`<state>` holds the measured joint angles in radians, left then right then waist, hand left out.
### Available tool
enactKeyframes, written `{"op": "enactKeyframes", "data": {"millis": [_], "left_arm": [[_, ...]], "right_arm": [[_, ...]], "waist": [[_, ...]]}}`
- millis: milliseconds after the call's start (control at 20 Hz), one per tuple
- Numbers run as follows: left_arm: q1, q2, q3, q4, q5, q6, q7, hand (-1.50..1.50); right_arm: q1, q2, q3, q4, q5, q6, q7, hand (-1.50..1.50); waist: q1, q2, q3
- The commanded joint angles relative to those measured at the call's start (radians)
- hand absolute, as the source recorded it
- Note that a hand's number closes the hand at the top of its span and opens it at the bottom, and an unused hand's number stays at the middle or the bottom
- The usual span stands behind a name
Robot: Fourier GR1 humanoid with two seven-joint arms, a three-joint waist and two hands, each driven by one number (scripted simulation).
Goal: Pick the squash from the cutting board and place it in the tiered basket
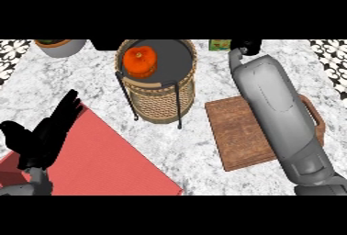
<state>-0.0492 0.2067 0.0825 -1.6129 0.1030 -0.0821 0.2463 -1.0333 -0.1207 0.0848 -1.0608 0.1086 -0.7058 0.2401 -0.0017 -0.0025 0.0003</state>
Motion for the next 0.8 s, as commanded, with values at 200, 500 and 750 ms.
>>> {"op": "enactKeyframes", "data": {"millis": [200,500,750], "left_arm": [[-0.014,0.009,0.016,-0.006,0.009,-0.012,0.014,0.0],[0.016,0.005,0.024,0.013,0.001,-0.025,-0.024,0.0],[0.003,-0.011,0.013,0.012,-0.021,-0.007,-0.011,0.0]], "right_arm": [[0.169,-0.217,-0.145,-0.186,-0.082,0.119,0.039,-1.5],[0.311,-0.345,-0.259,-0.321,-0.173,0.251,0.025,-1.5],[0.365,-0.475,-0.382,-0.303,-0.285,0.425,0.007,-1.5]], "waist": [[-0.006,-0.001,0.0],[-0.003,-0.001,0.0],[-0.001,0.001,0.0]]}}
